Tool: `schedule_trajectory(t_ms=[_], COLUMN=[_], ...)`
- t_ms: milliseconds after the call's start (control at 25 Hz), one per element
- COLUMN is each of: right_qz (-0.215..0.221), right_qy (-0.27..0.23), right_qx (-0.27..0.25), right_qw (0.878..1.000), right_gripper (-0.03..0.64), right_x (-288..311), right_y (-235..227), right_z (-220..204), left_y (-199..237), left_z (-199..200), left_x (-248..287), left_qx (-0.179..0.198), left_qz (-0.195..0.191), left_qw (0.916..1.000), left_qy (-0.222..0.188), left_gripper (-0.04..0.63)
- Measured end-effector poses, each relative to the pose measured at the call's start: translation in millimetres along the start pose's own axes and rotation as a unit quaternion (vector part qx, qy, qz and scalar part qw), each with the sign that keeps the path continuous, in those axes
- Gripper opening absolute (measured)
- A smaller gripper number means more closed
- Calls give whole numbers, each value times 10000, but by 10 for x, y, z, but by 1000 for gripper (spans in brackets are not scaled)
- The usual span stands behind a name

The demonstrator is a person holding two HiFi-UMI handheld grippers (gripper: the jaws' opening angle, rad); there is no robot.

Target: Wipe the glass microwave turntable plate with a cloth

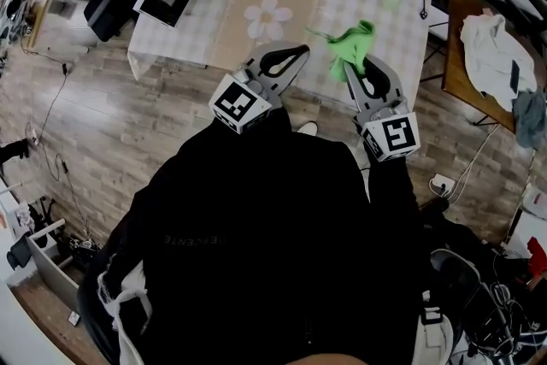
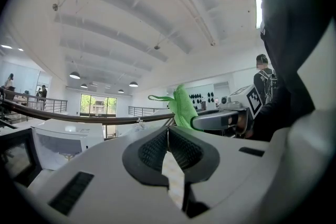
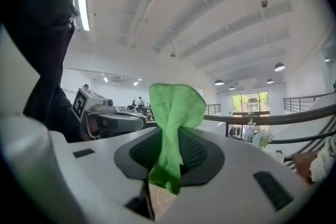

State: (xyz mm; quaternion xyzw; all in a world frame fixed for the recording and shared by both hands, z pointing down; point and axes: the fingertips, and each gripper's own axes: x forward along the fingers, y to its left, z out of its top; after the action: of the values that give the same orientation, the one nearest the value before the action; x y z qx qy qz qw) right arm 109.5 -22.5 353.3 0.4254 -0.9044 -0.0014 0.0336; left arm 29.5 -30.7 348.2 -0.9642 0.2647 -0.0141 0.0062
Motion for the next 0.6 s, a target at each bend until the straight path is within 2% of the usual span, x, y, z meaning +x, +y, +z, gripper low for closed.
schedule_trajectory(t_ms=[160,320,600], right_qz=[36,73,129], right_qy=[8,27,36], right_qx=[25,27,42], right_qw=[10000,10000,9999], right_gripper=[101,101,101], right_x=[-4,5,12], right_y=[0,49,71], right_z=[-11,-23,-55], left_y=[-16,-30,-16], left_z=[9,11,-36], left_x=[27,3,-18], left_qx=[72,-65,-52], left_qz=[-36,-5,15], left_qw=[10000,10000,9999], left_qy=[1,-4,110], left_gripper=[21,21,21])
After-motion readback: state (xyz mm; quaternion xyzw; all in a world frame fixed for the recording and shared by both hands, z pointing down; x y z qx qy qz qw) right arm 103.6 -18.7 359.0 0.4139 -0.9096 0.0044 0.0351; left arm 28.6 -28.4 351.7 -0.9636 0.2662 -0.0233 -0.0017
